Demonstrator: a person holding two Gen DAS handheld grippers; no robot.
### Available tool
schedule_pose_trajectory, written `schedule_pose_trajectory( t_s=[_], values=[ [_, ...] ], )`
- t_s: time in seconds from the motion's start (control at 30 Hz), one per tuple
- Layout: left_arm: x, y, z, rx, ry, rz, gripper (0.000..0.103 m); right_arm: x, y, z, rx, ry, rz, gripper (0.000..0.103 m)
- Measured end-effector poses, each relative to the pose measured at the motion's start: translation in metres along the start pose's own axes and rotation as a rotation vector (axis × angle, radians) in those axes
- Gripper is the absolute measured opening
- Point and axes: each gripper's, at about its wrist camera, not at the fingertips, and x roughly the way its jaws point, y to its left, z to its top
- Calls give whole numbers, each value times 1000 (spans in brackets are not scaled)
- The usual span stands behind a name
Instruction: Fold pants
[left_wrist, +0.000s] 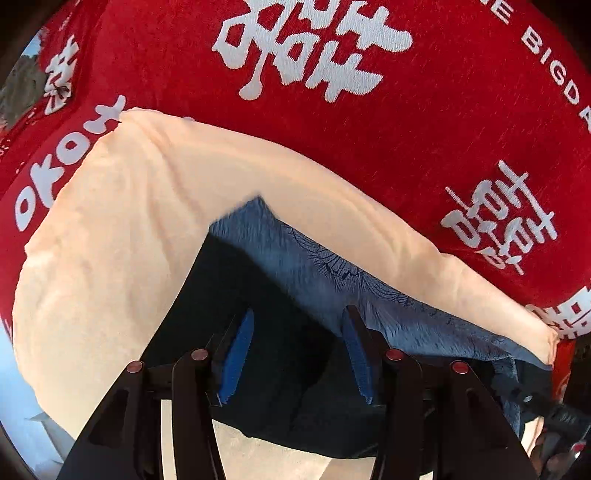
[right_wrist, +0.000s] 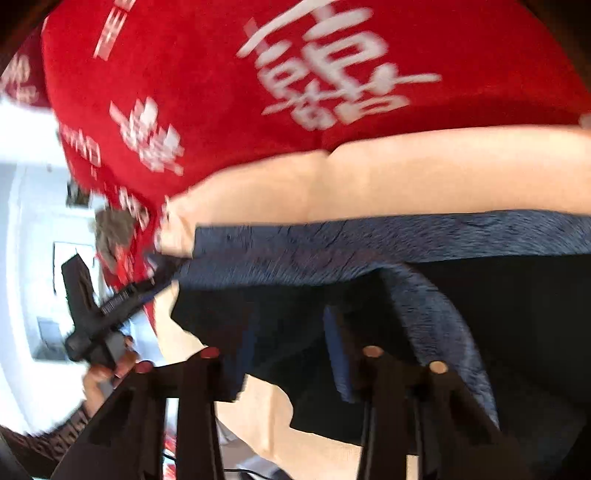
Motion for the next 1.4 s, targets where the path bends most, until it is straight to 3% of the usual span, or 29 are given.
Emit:
schedule_pose_trajectory(
  t_s=[0.2, 0.33, 0.4, 0.5, 0.57, 0.63, 0.7, 0.77, 0.8, 0.83, 0.97, 1.17, 1.4],
  values=[
    [33, -29, -6, 74, 23, 23, 52, 38, 1, 29, -49, 26, -49, 39],
    [78, -49, -5, 147, 17, 141, 52, 59, -5, 42, -2, 46, -70, 39],
    [86, -52, 0, 148, -15, 159, 54, 63, -7, 46, 9, 34, -80, 38],
    [85, -60, 4, 160, 9, 184, 55, 49, -14, 48, 59, -7, -64, 39],
    [74, -63, -1, 184, 29, 160, 55, 29, -15, 43, 57, -55, -58, 41],
    [59, -67, -12, 222, 50, 137, 55, 5, -16, 32, 61, -95, -42, 57],
    [48, -74, -27, 265, 75, 118, 55, -13, -21, 20, 72, -112, -22, 60],
    [36, -81, -47, 301, 110, 86, 57, -34, -33, -2, 86, -110, -18, 60],
    [31, -88, -59, 317, 136, 61, 69, -48, -41, -19, 101, -111, -18, 60],
    [27, -92, -68, 326, 145, 44, 74, -55, -46, -30, 112, -115, -20, 60],
    [6, -123, -106, 450, 171, -24, 74, -93, -69, -93, 202, -160, -55, 60],
    [-5, -181, -158, 602, 258, -210, 74, -141, -106, -210, 451, -267, -130, 61],
    [-16, -253, -224, 738, 334, -389, 74, -171, -135, -343, 656, -344, -297, 61]
  ],
)
